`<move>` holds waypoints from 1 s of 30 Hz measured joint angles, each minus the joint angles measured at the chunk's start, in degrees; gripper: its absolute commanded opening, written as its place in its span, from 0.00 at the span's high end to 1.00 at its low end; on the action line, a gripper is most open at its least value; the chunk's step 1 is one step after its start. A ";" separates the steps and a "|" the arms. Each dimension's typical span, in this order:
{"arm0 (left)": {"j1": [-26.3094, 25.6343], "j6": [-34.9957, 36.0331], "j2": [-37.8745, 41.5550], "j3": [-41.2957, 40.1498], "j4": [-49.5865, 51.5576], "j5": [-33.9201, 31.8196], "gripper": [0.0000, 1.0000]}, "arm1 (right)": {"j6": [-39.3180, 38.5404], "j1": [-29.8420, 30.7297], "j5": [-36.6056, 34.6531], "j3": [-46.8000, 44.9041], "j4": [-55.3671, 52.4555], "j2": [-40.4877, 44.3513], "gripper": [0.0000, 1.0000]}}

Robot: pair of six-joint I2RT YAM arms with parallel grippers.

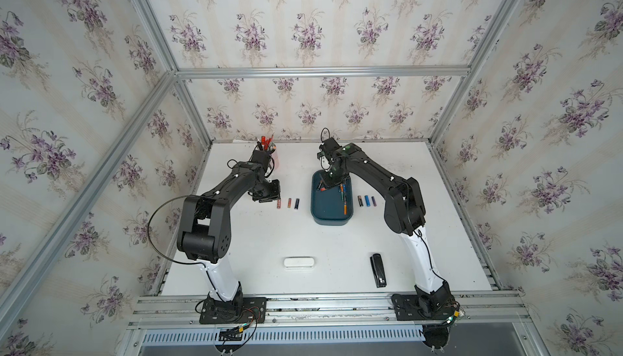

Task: Take the batteries out of the storage box
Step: Place the battery at the center of the board, then adjust the battery at the center of the board.

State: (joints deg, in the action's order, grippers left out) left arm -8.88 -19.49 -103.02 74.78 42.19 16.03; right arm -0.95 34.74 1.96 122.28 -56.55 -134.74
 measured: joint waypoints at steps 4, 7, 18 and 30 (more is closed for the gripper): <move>0.68 0.20 0.92 -1.33 0.48 0.02 0.63 | -3.91 0.02 0.50 0.07 1.18 -1.03 0.47; 1.07 0.42 1.40 -1.79 0.61 0.04 0.63 | -6.34 0.02 1.95 0.17 2.16 -1.79 0.47; 1.68 0.42 1.81 -2.54 0.83 0.09 0.63 | -11.47 0.17 4.46 2.49 3.32 -5.16 0.47; 1.77 0.44 2.10 -2.56 0.92 0.07 0.62 | -13.25 0.13 4.87 2.51 4.31 -6.21 0.45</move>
State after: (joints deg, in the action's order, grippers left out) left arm -7.11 -19.05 -100.92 72.23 43.11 16.10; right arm -14.20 34.87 6.83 124.79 -52.25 -140.94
